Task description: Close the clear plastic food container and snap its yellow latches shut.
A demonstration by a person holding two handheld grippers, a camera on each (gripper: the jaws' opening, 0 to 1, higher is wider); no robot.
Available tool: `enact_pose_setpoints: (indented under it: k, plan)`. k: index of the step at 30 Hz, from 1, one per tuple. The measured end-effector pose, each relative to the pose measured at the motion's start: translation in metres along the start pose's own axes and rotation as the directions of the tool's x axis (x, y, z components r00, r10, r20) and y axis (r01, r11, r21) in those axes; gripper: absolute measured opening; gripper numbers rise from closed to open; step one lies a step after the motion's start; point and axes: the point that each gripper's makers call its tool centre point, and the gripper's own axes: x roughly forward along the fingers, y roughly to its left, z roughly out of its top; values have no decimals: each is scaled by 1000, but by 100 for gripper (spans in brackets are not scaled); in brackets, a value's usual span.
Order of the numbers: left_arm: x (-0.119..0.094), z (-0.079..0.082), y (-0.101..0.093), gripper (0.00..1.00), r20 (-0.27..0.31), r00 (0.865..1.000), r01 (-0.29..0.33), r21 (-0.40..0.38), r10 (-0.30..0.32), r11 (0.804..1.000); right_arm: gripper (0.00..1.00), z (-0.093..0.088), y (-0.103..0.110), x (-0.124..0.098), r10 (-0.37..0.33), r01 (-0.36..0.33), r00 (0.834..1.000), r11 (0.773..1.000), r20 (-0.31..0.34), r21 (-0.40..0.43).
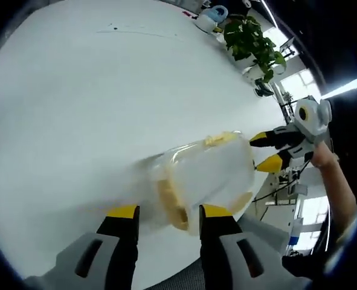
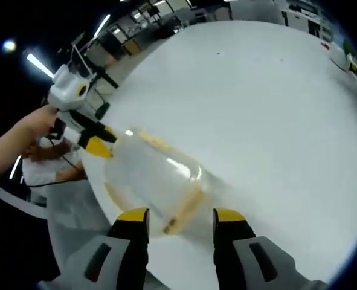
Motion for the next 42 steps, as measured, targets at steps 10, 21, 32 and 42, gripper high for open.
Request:
enact_pose_setpoints:
  k: [10, 21, 32, 42]
  plan:
    - [3, 0, -6, 36, 17, 999, 33, -33, -32, 999, 27, 1, 5, 7, 19, -19, 1000, 1000, 11, 17]
    - [4, -1, -15, 24, 7, 995, 97, -80, -96, 992, 25, 2, 2, 9, 29, -29, 1000, 999, 6, 38]
    - [7, -1, -15, 22, 8, 994, 112, -118, -112, 987, 21, 3, 4, 11, 17, -15, 999, 999, -51, 39]
    - [11, 2, -21, 20, 3, 994, 112, -130, -113, 985, 18, 3, 3, 8, 13, -11, 1000, 990, -12, 140]
